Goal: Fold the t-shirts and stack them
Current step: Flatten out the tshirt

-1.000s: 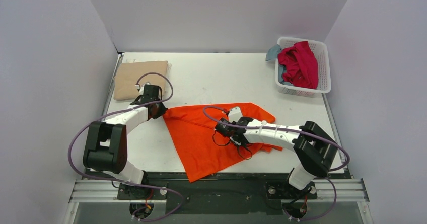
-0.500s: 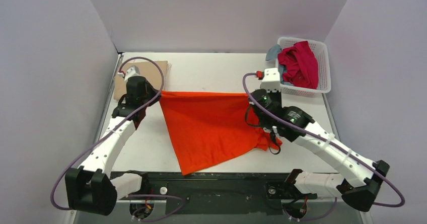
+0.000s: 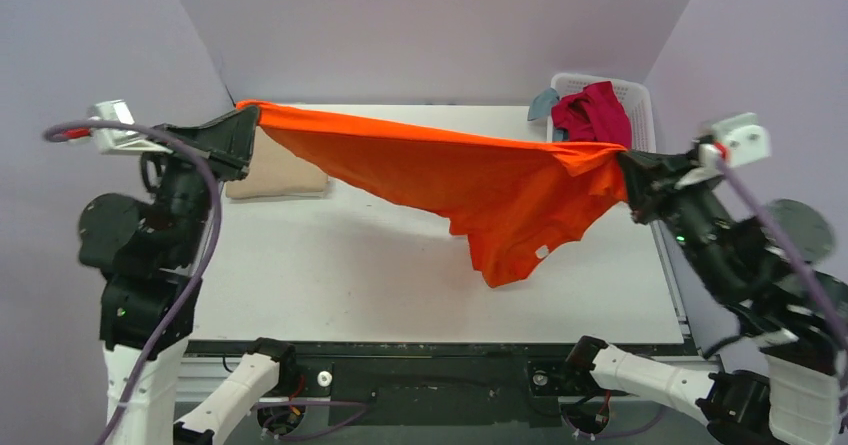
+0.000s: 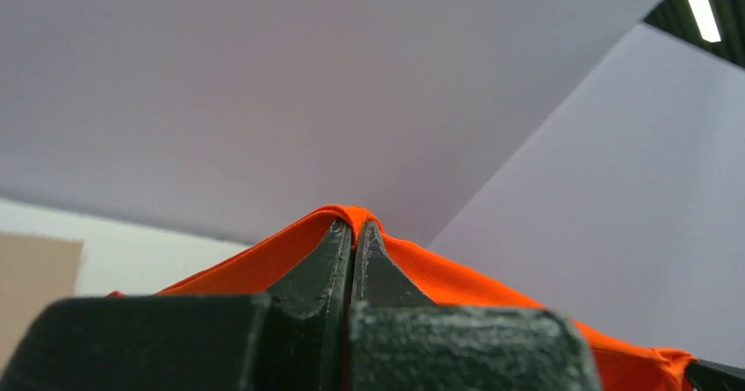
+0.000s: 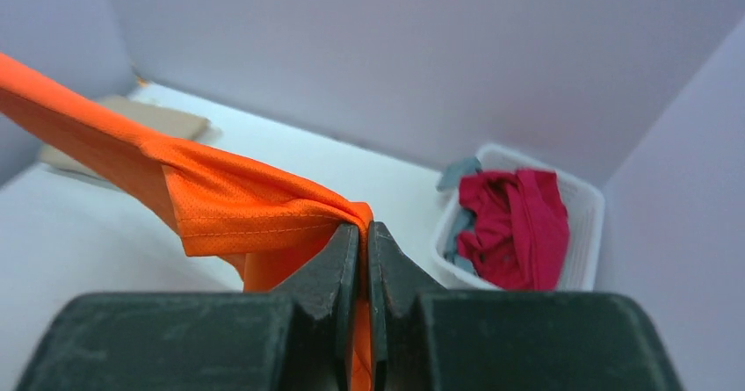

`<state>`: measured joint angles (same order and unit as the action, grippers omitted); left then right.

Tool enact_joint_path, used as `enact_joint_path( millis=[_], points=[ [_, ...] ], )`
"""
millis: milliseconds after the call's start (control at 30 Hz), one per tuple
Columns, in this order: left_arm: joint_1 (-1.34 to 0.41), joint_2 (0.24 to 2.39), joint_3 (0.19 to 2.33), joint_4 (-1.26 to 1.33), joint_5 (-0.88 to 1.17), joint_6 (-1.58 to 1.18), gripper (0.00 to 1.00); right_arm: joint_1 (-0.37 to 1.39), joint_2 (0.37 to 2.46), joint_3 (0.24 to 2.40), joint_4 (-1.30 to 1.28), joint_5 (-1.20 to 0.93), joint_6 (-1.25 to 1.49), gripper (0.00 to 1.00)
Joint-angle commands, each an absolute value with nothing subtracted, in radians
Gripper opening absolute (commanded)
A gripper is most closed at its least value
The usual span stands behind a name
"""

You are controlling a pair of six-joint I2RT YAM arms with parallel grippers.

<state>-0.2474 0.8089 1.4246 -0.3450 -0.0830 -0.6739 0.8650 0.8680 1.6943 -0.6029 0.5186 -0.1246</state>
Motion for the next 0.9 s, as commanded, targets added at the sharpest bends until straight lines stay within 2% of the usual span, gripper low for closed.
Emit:
enact_joint_path(
  millis=[0, 100, 200, 333, 533, 733, 800, 867],
  points=[
    [-0.245, 0.797, 1.629, -0.351, 0.07, -0.627, 0.0, 0.866, 0.872, 1.928, -0.731, 0.177, -0.18, 0.0],
    [-0.241, 0.779, 1.717, -0.362, 0.114, -0.62, 0.0, 0.861, 0.906, 2.093, -0.788, 0.017, -0.164, 0.0],
    [-0.214, 0.755, 1.787, -0.374, 0.139, -0.626, 0.0, 0.849, 0.922, 2.168, -0.818, -0.111, -0.131, 0.0],
    [-0.14, 0.752, 1.819, -0.386, 0.191, -0.656, 0.0, 0.822, 0.932, 2.221, -0.831, -0.13, -0.111, 0.0],
    [-0.024, 0.771, 1.723, -0.406, 0.212, -0.713, 0.0, 0.817, 0.96, 2.181, -0.812, 0.014, -0.161, 0.0],
    [-0.005, 0.821, 1.454, -0.351, 0.139, -0.741, 0.0, 0.814, 1.134, 2.071, -0.735, 0.496, -0.311, 0.0],
    [-0.008, 0.863, 1.34, -0.302, 0.124, -0.751, 0.0, 0.774, 1.198, 2.005, -0.686, 0.546, -0.351, 0.0],
    [-0.019, 0.927, 1.196, -0.244, 0.1, -0.754, 0.0, 0.689, 1.264, 1.936, -0.64, 0.488, -0.35, 0.0]
  ],
)
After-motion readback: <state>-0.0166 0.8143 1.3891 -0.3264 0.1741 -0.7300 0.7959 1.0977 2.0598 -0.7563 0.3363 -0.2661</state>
